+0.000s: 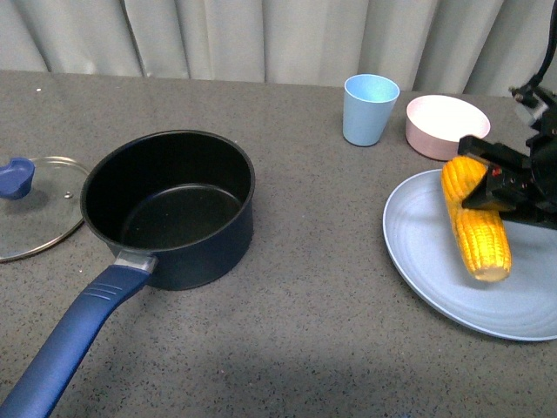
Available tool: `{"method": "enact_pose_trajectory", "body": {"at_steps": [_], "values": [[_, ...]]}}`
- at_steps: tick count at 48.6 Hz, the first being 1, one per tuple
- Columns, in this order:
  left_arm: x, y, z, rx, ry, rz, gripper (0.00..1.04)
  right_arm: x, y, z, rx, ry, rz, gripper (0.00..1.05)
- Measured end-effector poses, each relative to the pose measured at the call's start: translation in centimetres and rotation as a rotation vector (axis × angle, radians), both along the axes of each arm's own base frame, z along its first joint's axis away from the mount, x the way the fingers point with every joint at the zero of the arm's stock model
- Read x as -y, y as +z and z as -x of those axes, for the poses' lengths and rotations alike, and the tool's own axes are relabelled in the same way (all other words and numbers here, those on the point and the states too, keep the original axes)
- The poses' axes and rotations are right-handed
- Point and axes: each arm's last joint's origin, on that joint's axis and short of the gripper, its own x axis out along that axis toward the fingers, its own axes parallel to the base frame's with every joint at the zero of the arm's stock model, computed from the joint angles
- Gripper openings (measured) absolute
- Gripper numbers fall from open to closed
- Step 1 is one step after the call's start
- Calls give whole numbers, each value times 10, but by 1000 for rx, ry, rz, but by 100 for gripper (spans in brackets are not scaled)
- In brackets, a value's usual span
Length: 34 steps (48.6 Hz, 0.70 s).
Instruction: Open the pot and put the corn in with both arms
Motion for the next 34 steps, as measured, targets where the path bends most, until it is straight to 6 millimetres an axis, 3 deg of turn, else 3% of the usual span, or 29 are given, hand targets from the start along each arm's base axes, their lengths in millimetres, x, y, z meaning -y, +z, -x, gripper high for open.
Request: {"method": "enact_pose_trajectory", "body": {"at_steps": [4, 7, 11, 17, 34], "values": [[0, 0, 0, 0, 0, 0, 98, -16, 35, 0, 96, 73, -41, 13], [0, 0, 0, 0, 0, 0, 98, -37, 66, -10, 186, 155, -65, 13], [0, 0, 0, 0, 0, 0, 98, -69, 90, -25, 248, 254, -91, 12], [0, 0, 0, 0, 0, 0, 98, -111, 95, -38, 248, 375, -159, 12], [0, 0, 0, 0, 0, 0, 98, -185, 96, -42, 211, 552, -249, 12]]}}
